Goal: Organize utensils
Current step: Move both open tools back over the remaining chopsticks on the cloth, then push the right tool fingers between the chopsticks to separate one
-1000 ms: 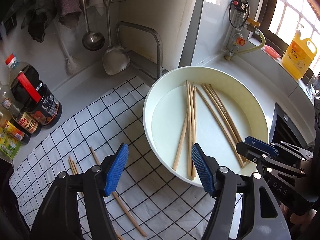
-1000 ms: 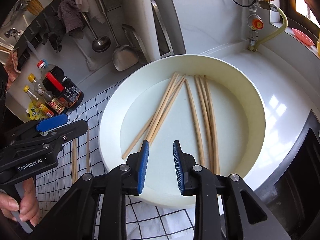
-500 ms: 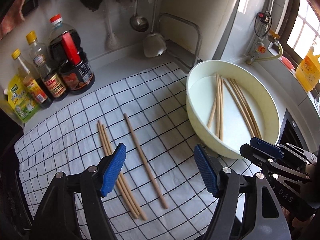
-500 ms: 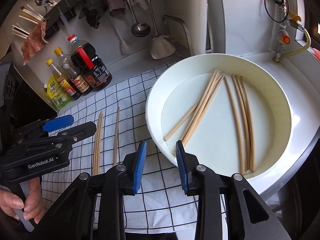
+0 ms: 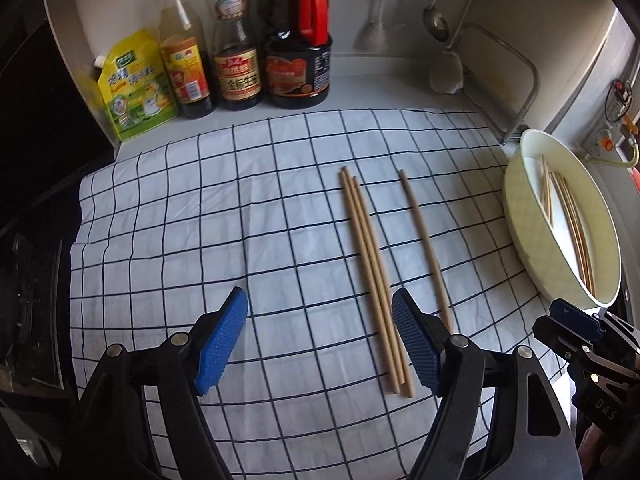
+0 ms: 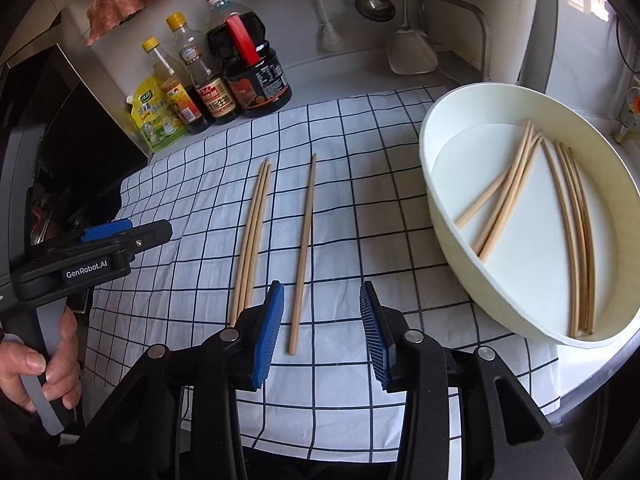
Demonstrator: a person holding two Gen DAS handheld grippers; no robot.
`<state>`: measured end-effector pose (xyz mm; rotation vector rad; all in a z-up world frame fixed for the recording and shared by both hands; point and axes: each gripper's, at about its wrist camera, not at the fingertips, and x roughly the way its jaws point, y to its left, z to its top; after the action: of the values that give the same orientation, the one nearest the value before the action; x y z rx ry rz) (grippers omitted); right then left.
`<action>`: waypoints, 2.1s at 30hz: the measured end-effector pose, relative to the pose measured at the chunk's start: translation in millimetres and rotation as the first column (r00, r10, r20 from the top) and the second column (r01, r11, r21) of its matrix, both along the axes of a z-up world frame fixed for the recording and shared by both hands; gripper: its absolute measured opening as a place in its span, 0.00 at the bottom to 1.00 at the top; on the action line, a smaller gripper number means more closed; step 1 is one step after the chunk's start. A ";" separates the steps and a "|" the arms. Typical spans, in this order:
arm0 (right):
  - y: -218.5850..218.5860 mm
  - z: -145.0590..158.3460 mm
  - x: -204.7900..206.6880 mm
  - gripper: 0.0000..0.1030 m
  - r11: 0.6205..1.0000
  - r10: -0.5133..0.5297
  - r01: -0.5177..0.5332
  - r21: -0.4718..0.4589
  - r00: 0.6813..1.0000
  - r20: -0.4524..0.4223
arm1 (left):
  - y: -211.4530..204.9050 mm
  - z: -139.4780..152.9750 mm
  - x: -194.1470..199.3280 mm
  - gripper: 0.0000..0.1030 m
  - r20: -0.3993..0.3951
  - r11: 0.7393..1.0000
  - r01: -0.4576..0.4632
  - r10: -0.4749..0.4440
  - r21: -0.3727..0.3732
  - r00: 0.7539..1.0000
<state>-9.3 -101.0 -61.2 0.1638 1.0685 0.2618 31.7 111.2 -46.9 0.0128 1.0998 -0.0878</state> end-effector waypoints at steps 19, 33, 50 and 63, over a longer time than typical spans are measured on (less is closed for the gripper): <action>42.3 -56.2 19.2 0.49 0.993 0.012 -0.018 -0.120 0.999 -0.050 | 19.7 -59.5 11.2 0.76 -0.047 0.999 -0.028 0.027 -0.031 0.999; 55.5 -81.0 45.8 0.49 0.971 -0.029 0.020 -0.237 0.999 -0.036 | 10.4 -70.7 21.3 0.77 -0.056 0.999 0.001 -0.003 -0.042 0.998; 37.8 -78.5 48.1 0.49 0.957 -0.063 0.054 -0.286 0.998 -0.021 | -14.5 -82.8 36.9 0.77 -0.076 0.998 0.060 -0.062 -0.034 0.995; 31.9 -76.5 45.8 0.49 0.964 -0.063 0.056 -0.261 0.998 -0.019 | -26.4 -91.7 38.1 0.82 -0.077 0.998 0.063 -0.062 0.006 0.995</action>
<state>36.4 -69.1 -137.7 -0.0373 1.1131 0.0629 69.8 84.8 -138.6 0.0518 1.1764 -0.1405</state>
